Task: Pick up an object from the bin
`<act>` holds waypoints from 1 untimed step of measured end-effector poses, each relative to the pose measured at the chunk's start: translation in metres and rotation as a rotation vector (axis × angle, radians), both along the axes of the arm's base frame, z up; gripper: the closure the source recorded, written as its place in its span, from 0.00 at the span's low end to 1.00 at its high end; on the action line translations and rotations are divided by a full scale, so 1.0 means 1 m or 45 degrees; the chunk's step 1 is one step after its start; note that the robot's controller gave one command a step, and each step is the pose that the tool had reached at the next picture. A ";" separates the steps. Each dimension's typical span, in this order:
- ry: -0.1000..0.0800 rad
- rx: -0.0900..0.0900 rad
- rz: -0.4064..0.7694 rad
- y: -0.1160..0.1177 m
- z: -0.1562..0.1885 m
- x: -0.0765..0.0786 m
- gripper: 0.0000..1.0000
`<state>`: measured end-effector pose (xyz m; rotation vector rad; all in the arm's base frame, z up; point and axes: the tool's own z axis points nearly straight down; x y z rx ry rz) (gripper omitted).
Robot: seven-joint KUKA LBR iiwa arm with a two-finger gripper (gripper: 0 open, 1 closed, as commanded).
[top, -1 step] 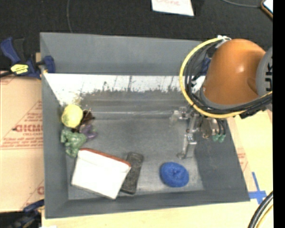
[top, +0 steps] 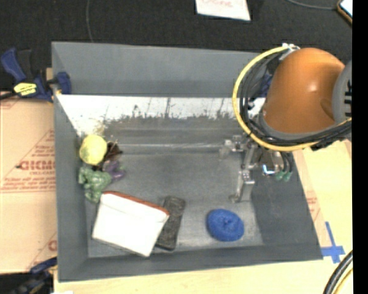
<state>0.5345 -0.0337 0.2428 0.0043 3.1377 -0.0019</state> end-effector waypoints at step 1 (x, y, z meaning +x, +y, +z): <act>0.009 0.001 0.274 -0.004 -0.084 -0.048 0.00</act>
Offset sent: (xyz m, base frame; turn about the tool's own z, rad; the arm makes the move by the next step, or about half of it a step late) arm -0.0578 0.0016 -0.0828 -0.1783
